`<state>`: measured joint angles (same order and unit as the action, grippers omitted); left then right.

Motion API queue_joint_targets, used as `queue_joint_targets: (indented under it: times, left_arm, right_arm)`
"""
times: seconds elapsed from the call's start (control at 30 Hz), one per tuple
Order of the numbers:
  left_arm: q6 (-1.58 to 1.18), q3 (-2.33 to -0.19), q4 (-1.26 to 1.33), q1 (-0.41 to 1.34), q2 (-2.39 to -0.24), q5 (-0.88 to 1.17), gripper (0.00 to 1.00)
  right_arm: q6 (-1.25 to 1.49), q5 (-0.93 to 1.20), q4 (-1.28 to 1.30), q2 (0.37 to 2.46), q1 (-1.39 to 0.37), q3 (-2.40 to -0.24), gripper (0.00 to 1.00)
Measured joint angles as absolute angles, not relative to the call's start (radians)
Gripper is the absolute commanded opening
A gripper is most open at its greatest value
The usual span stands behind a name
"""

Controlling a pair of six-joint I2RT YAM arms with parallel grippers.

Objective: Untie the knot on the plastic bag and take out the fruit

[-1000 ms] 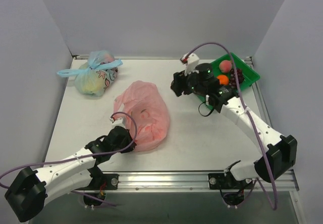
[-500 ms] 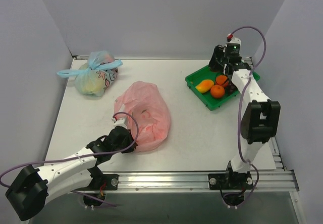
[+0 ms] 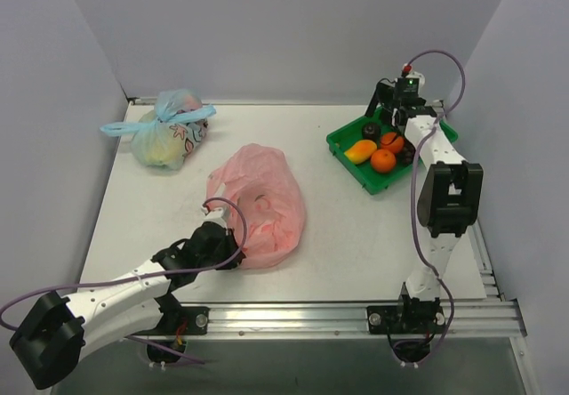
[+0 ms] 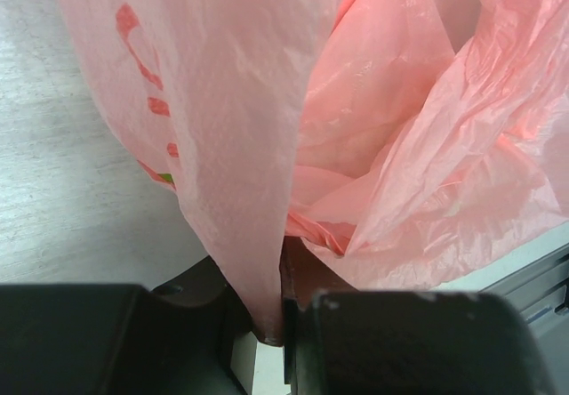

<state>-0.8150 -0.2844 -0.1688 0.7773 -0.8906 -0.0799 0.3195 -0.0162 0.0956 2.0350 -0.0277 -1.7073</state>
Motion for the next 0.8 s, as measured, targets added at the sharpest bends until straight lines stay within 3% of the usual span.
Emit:
queue_joint_targets:
  times: [0.2, 0.5, 0.57, 0.6, 0.63, 0.7, 0.73, 0.8]
  left_arm:
    - [-0.767, -0.353, -0.175, 0.778, -0.899, -0.023, 0.22]
    - [-0.756, -0.409, -0.139, 0.791, -0.878, 0.150, 0.23]
    - [-0.770, -0.395, -0.133, 0.801, -0.860, 0.176, 0.27]
    - [-0.778, -0.382, -0.130, 0.807, -0.846, 0.188, 0.30]
    - [-0.788, -0.369, -0.130, 0.813, -0.830, 0.199, 0.44]
    - [-0.805, -0.337, -0.138, 0.821, -0.790, 0.215, 0.53]
    - [-0.816, -0.321, -0.157, 0.824, -0.760, 0.215, 0.66]
    - [-0.826, -0.311, -0.208, 0.825, -0.702, 0.205, 0.80]
  right_arm:
    - [0.348, -0.010, 0.133, 1.818, -0.032, -1.515, 1.00]
    - [0.373, 0.025, 0.222, 1.212, -0.150, -1.228, 1.00]
    - [0.377, 0.034, 0.250, 1.087, -0.184, -1.172, 1.00]
    - [0.381, 0.035, 0.260, 1.038, -0.190, -1.149, 1.00]
    - [0.388, 0.038, 0.276, 0.965, -0.192, -1.108, 1.00]
    - [0.397, 0.037, 0.315, 0.855, -0.191, -1.053, 1.00]
    - [0.401, 0.036, 0.332, 0.811, -0.191, -1.032, 1.00]
    - [0.402, 0.030, 0.358, 0.717, -0.191, -0.993, 1.00]
